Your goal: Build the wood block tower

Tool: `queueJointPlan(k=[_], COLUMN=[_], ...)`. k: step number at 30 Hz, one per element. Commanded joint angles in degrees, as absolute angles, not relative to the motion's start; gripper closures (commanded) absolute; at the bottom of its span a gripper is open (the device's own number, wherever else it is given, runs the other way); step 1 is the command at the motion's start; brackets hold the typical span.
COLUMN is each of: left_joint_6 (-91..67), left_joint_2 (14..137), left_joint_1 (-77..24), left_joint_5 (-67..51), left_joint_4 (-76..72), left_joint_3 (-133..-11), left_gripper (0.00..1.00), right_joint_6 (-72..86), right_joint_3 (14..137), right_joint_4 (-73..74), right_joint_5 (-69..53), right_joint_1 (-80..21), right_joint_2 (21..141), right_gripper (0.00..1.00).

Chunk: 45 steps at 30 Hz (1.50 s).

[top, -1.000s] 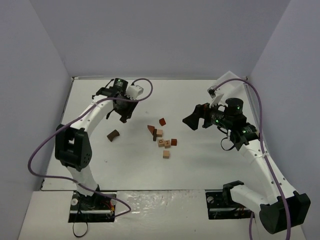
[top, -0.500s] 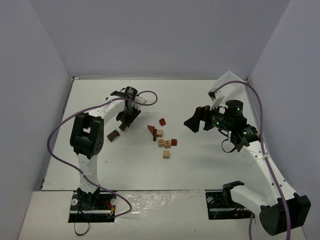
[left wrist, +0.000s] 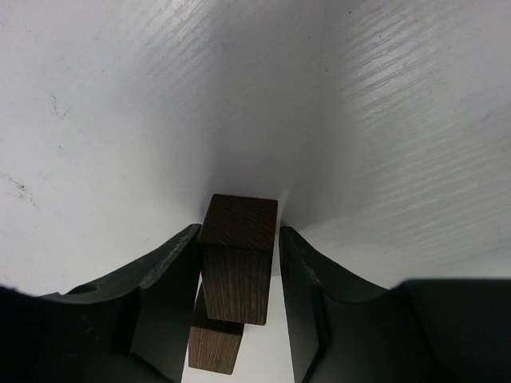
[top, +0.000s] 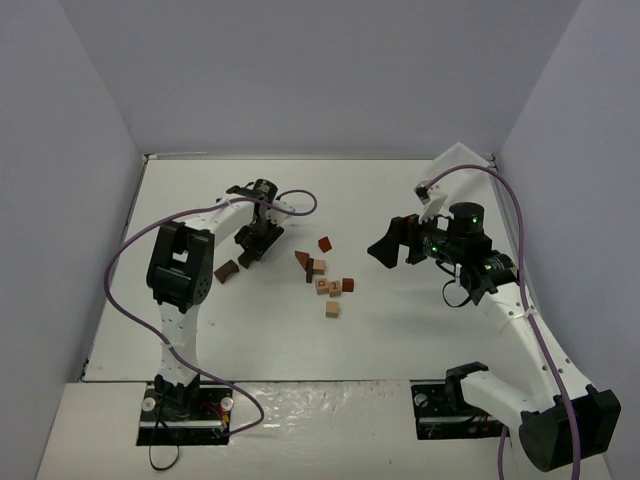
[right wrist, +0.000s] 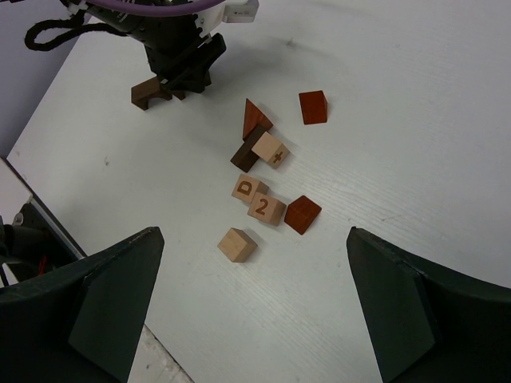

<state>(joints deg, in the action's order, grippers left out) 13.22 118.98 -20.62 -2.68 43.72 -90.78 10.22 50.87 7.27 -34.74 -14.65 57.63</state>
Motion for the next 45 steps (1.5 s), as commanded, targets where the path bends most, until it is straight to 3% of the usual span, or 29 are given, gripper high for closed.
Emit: queueJointPlan(k=[1, 24, 31, 45], left_joint_6=[14.3, 18.6, 18.2, 17.1], left_joint_2=[116.3, 111.4, 110.5, 109.1], left_joint_1=[-20.3, -18.0, -17.7, -17.8], left_joint_5=[-2.0, -1.6, -3.0, -4.5], left_joint_4=[44.7, 44.7, 44.7, 44.6], left_joint_3=[-92.4, -88.1, -87.1, -85.0], left_gripper=[0.60, 0.58, 0.64, 0.66], right_joint_6=[9.2, 9.7, 9.5, 9.4], right_joint_3=[50.9, 50.3, 50.6, 50.4], right_joint_4=[5.0, 5.0, 5.0, 4.9], right_joint_5=[-35.8, -36.1, -36.1, -36.3], right_joint_1=[-14.4, -14.4, -14.4, -14.4], right_joint_2=[57.1, 56.8, 57.2, 57.5], right_gripper=[0.03, 0.03, 0.03, 0.03])
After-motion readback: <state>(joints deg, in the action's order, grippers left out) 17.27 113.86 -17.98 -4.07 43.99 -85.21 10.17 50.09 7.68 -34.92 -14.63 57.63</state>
